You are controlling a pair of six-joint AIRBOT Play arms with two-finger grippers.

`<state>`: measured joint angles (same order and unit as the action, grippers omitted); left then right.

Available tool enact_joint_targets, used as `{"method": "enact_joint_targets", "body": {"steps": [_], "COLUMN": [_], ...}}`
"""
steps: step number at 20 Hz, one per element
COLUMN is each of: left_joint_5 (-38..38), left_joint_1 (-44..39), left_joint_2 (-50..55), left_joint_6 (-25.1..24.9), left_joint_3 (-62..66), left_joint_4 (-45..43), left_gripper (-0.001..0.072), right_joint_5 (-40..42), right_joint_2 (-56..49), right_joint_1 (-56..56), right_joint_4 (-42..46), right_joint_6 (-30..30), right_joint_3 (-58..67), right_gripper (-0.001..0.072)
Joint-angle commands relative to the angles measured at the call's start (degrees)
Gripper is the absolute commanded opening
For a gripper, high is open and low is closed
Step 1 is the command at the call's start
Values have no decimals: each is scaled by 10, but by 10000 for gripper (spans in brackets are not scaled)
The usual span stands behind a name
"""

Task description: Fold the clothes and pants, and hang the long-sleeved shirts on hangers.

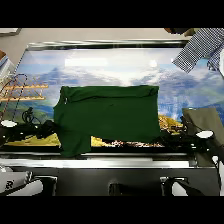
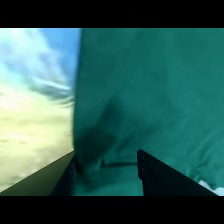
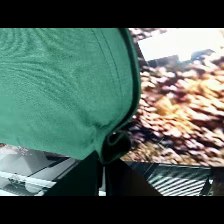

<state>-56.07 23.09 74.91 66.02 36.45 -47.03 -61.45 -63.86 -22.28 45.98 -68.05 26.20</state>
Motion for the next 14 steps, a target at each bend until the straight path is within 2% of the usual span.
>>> {"method": "enact_joint_targets", "body": {"steps": [1,2,3,5,7,9,12,14], "left_joint_5": [9,13,16,16,6,-13,-33,-41], "left_joint_1": [-18,-18,-17,-18,-18,-23,-43,-54], "left_joint_2": [19,18,16,7,-7,-29,-78,-116], "left_joint_6": [-5,-5,-5,-5,-5,1,38,70], "left_joint_3": [-1,0,2,20,50,94,192,276], "left_joint_4": [6,10,20,31,47,59,59,56], "left_gripper": [224,89,19,18,17,16,15,14], "right_joint_5": [0,-1,0,-7,-10,-10,-7,5], "right_joint_2": [1,1,4,20,41,54,54,54], "right_joint_1": [0,0,0,0,0,0,37,68], "right_joint_4": [-5,-6,-11,-44,-58,-67,-65,-47], "right_joint_6": [2,4,11,55,61,61,54,11], "right_joint_3": [0,0,0,7,33,86,223,338], "right_gripper": [26,26,26,25,24,24,23,24]}}
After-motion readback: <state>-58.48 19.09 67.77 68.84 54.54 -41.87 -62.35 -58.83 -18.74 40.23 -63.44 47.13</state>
